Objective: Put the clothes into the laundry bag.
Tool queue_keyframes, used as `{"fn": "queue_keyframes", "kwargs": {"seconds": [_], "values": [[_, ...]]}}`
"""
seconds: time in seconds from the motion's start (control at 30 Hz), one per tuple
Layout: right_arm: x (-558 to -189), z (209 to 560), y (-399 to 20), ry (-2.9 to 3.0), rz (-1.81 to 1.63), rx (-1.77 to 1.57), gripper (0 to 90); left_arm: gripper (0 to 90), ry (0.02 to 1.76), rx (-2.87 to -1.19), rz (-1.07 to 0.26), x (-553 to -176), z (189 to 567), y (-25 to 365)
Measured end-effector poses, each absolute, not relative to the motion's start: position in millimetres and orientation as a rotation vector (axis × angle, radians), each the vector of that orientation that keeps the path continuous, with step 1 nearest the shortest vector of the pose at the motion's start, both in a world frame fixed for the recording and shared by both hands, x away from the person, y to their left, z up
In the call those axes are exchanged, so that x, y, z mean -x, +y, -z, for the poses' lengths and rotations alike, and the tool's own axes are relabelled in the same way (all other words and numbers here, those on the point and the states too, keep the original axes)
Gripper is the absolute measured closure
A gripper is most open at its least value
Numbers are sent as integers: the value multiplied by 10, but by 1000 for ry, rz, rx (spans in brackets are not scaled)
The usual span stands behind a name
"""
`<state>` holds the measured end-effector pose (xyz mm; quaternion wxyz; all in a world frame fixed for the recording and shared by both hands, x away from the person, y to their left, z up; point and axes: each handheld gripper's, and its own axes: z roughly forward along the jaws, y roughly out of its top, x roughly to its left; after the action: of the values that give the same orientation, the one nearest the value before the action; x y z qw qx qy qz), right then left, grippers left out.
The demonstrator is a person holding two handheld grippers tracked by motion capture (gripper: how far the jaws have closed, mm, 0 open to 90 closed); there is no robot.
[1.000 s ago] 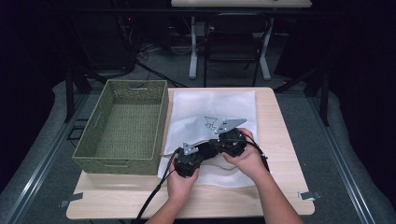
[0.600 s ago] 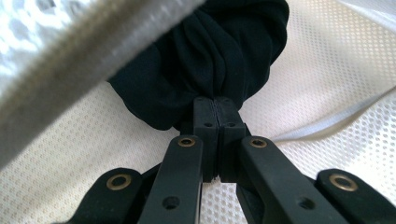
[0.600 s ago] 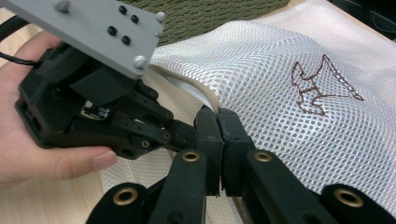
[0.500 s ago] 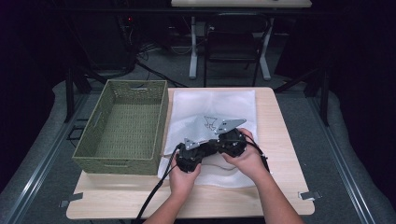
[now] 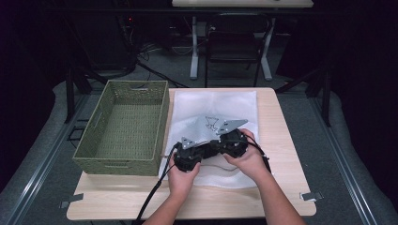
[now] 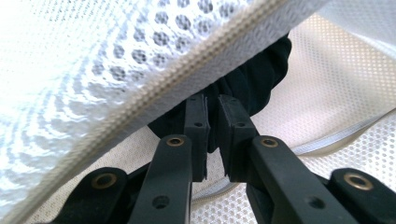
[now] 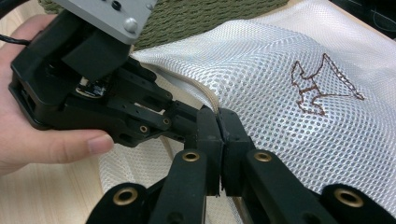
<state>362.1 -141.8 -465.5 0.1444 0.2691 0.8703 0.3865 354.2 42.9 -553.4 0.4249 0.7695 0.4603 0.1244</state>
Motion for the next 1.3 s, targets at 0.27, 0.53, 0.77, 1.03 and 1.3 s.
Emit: {"fn": "queue_keyframes", "kwargs": {"seconds": [0.27,0.53,0.77,1.03,1.3], "values": [[-3622,4648,-1435,2504,-1117,-779,891,652,1143,-1923,-305,-3440,5476,473],[-3620,4642,-1447,2502,-1117,-784,891,590,1092,-1924,-268,-3277,5397,596],[-3620,4645,-1450,2510,-1110,-782,890,570,1064,-1955,-275,-3185,5318,719],[-3632,4683,-1449,2535,-1098,-779,889,553,1039,-1983,-273,-3120,5290,879],[-3634,4710,-1446,2542,-1095,-788,889,526,1009,-2036,-276,-3045,5291,987]]}}
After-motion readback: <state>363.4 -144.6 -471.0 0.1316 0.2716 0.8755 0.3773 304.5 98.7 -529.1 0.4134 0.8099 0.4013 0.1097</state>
